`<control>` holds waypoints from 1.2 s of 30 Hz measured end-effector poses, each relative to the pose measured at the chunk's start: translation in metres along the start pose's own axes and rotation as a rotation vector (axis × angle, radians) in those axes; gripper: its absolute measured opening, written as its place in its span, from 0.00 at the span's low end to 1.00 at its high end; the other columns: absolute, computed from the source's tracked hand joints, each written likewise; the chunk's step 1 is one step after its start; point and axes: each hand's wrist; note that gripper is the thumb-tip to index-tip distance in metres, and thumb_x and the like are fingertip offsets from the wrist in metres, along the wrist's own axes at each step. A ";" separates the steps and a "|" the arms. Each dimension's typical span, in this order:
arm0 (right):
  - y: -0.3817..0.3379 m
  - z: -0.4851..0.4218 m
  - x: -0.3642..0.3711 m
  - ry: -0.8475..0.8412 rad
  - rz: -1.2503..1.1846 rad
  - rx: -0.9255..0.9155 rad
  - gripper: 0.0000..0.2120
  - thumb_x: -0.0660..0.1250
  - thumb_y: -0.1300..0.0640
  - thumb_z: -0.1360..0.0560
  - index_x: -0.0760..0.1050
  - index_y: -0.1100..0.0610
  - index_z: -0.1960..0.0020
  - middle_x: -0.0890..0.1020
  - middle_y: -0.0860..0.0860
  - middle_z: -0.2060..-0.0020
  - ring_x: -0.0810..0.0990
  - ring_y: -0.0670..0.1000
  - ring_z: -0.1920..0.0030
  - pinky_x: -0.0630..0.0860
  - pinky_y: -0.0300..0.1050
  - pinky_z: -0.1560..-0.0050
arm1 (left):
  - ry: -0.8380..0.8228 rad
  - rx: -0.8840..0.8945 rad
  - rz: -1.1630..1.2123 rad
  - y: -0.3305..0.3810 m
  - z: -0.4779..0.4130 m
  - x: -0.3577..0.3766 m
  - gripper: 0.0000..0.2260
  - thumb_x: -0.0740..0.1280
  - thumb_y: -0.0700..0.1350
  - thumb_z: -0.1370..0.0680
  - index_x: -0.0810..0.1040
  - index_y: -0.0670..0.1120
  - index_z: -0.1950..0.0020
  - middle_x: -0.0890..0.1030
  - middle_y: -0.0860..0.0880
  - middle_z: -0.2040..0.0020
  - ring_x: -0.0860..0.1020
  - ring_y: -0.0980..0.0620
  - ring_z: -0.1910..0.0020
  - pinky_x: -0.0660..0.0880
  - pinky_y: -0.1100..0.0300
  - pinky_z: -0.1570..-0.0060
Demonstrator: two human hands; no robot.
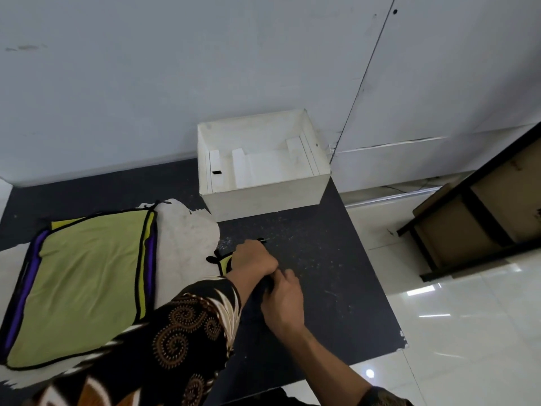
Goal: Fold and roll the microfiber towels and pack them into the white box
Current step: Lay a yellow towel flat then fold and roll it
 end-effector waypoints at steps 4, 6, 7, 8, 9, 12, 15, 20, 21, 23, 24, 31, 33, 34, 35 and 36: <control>0.006 0.005 0.000 -0.026 0.009 0.049 0.11 0.66 0.57 0.25 0.70 0.53 0.44 0.73 0.50 0.48 0.75 0.52 0.50 0.76 0.48 0.49 | 0.050 -0.003 0.109 -0.006 0.004 -0.002 0.17 0.68 0.47 0.26 0.74 0.41 0.40 0.80 0.44 0.46 0.80 0.46 0.51 0.74 0.58 0.62; 0.009 0.006 0.000 -0.062 0.047 0.076 0.13 0.68 0.55 0.26 0.66 0.52 0.45 0.72 0.49 0.48 0.76 0.52 0.50 0.75 0.45 0.51 | 0.027 -0.008 0.243 -0.014 0.002 -0.005 0.12 0.65 0.48 0.23 0.74 0.42 0.44 0.80 0.44 0.50 0.78 0.48 0.56 0.70 0.58 0.66; 0.009 0.007 0.000 -0.070 0.060 0.073 0.12 0.68 0.55 0.25 0.65 0.52 0.47 0.73 0.49 0.48 0.76 0.52 0.50 0.74 0.45 0.53 | 0.016 -0.013 0.328 -0.020 0.002 -0.006 0.10 0.65 0.47 0.23 0.75 0.41 0.48 0.79 0.45 0.53 0.76 0.49 0.59 0.69 0.58 0.67; 0.009 0.008 0.000 -0.070 0.071 0.061 0.12 0.67 0.56 0.25 0.64 0.51 0.48 0.74 0.49 0.49 0.76 0.52 0.51 0.75 0.45 0.53 | 0.015 -0.010 0.413 -0.027 0.001 -0.007 0.09 0.65 0.48 0.23 0.75 0.41 0.52 0.79 0.46 0.55 0.75 0.49 0.60 0.70 0.58 0.66; 0.010 0.009 0.001 -0.057 0.084 0.039 0.12 0.67 0.57 0.25 0.64 0.51 0.49 0.74 0.49 0.50 0.77 0.52 0.52 0.75 0.45 0.54 | 0.021 0.004 0.480 -0.034 0.000 -0.007 0.09 0.65 0.48 0.22 0.74 0.42 0.56 0.78 0.46 0.58 0.74 0.50 0.61 0.69 0.57 0.64; 0.011 0.014 0.004 -0.006 0.166 -0.069 0.13 0.69 0.61 0.28 0.67 0.52 0.50 0.73 0.50 0.51 0.78 0.52 0.56 0.76 0.43 0.57 | 0.015 0.019 0.615 -0.055 0.000 -0.011 0.11 0.65 0.49 0.22 0.75 0.43 0.57 0.77 0.47 0.59 0.75 0.49 0.60 0.71 0.55 0.58; 0.017 0.019 0.010 -0.007 0.241 -0.230 0.20 0.75 0.64 0.38 0.70 0.53 0.52 0.74 0.51 0.55 0.77 0.51 0.61 0.78 0.41 0.64 | 0.011 -0.006 0.756 -0.074 -0.006 -0.012 0.12 0.64 0.48 0.22 0.80 0.41 0.51 0.82 0.44 0.53 0.80 0.45 0.53 0.76 0.49 0.45; 0.021 0.021 0.008 -0.058 0.419 -0.435 0.20 0.76 0.63 0.43 0.76 0.52 0.53 0.74 0.51 0.57 0.75 0.50 0.62 0.76 0.40 0.71 | 0.009 -0.079 0.851 -0.097 -0.013 -0.014 0.07 0.66 0.45 0.24 0.79 0.42 0.56 0.82 0.44 0.57 0.81 0.40 0.52 0.78 0.51 0.50; 0.023 0.021 0.008 -0.067 0.444 -0.462 0.19 0.76 0.62 0.43 0.76 0.51 0.54 0.74 0.50 0.58 0.75 0.50 0.63 0.75 0.40 0.72 | 0.016 -0.102 0.857 -0.100 -0.012 -0.017 0.06 0.66 0.43 0.26 0.78 0.41 0.58 0.81 0.43 0.59 0.82 0.39 0.52 0.78 0.52 0.53; 0.026 0.022 0.008 -0.087 0.462 -0.475 0.18 0.76 0.62 0.43 0.77 0.50 0.56 0.74 0.50 0.59 0.74 0.50 0.63 0.74 0.40 0.72 | 0.019 -0.140 0.849 -0.104 -0.008 -0.022 0.04 0.65 0.41 0.28 0.78 0.41 0.60 0.81 0.43 0.61 0.83 0.41 0.55 0.76 0.55 0.58; 0.027 0.022 0.008 -0.092 0.464 -0.477 0.18 0.76 0.61 0.43 0.77 0.50 0.56 0.74 0.50 0.59 0.74 0.50 0.63 0.73 0.40 0.72 | 0.017 -0.156 0.843 -0.105 -0.005 -0.024 0.04 0.65 0.41 0.28 0.78 0.41 0.60 0.82 0.43 0.61 0.83 0.42 0.56 0.77 0.55 0.59; 0.015 0.023 0.001 -0.060 0.383 -0.570 0.12 0.62 0.45 0.28 0.76 0.52 0.52 0.73 0.50 0.53 0.72 0.53 0.56 0.73 0.48 0.58 | 0.000 -0.200 0.789 -0.110 -0.001 -0.024 0.04 0.65 0.39 0.30 0.79 0.40 0.59 0.83 0.42 0.61 0.84 0.44 0.58 0.76 0.58 0.63; 0.013 0.021 0.005 -0.083 0.446 -0.576 0.17 0.63 0.38 0.29 0.75 0.51 0.52 0.74 0.51 0.54 0.72 0.54 0.55 0.73 0.49 0.57 | -0.005 -0.197 0.786 -0.110 0.000 -0.025 0.04 0.65 0.38 0.29 0.79 0.39 0.58 0.83 0.42 0.60 0.84 0.44 0.58 0.77 0.58 0.63; 0.013 0.019 0.007 -0.087 0.486 -0.566 0.16 0.65 0.38 0.30 0.75 0.50 0.52 0.74 0.50 0.55 0.73 0.54 0.56 0.74 0.49 0.57 | -0.012 -0.193 0.787 -0.110 0.000 -0.026 0.05 0.65 0.38 0.29 0.80 0.39 0.57 0.83 0.41 0.59 0.84 0.44 0.58 0.77 0.58 0.62; 0.013 0.017 0.010 -0.091 0.508 -0.554 0.14 0.67 0.41 0.31 0.75 0.50 0.53 0.74 0.50 0.56 0.74 0.54 0.57 0.74 0.49 0.59 | -0.022 -0.188 0.787 -0.111 -0.001 -0.026 0.06 0.65 0.37 0.29 0.80 0.38 0.56 0.83 0.40 0.58 0.84 0.43 0.57 0.78 0.56 0.62; 0.013 0.015 0.011 -0.091 0.506 -0.543 0.11 0.69 0.44 0.31 0.75 0.50 0.54 0.75 0.50 0.58 0.74 0.53 0.58 0.75 0.48 0.60 | -0.031 -0.184 0.788 -0.112 -0.002 -0.026 0.07 0.65 0.37 0.30 0.80 0.37 0.55 0.83 0.39 0.58 0.84 0.42 0.57 0.79 0.55 0.61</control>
Point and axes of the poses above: each hand's wrist, its own z-axis away from the middle knuckle, its own x-axis out of the palm, y = z × x
